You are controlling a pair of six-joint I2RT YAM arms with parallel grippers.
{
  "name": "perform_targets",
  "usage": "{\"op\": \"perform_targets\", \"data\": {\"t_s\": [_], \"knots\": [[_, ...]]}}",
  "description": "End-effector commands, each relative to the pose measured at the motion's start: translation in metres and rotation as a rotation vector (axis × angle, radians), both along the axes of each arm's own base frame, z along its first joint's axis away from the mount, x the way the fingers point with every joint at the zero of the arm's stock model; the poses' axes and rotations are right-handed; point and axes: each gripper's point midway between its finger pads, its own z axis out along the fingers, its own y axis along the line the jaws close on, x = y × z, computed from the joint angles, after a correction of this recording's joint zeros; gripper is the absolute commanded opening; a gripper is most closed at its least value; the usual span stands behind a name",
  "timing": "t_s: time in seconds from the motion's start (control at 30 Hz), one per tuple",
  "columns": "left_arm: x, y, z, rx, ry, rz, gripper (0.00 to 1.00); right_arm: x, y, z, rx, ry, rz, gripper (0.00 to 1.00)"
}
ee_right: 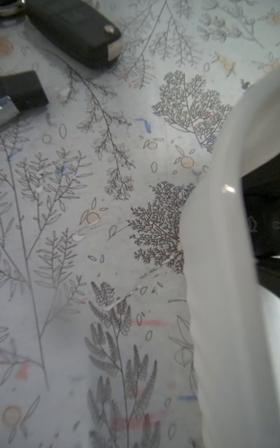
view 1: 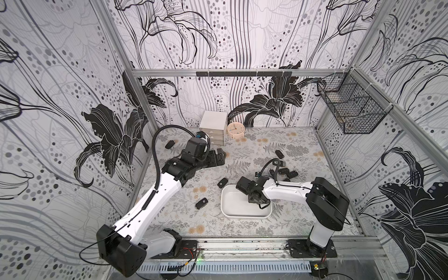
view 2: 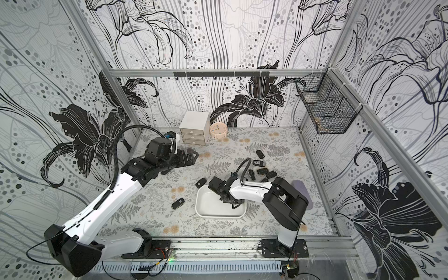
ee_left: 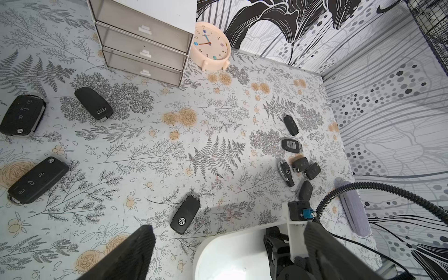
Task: Place the car key into the storage box
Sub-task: Place the car key in the storage box.
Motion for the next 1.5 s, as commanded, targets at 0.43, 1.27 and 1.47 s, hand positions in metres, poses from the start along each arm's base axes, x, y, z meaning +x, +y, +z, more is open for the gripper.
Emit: {"op": "perform_targets", "data": {"t_s": [0.43, 1.27, 1.47], "knots": [[-0.001, 0.005, -0.004, 0.027, -0.002, 0.009, 0.99, 0.002, -0.007, 0.011, -0.023, -0.021, -0.017, 0.55], [0.054, 0.06, -0.029, 0.154, 0.102, 0.233, 1.0, 0.066, 0.025, 0.149, 0.296, -0.42, 0.15, 1.0], [0.074, 0.103, -0.056, 0.175, 0.177, 0.309, 0.96, 0.079, 0.036, 0.155, 0.363, -0.382, 0.199, 1.0]]}}
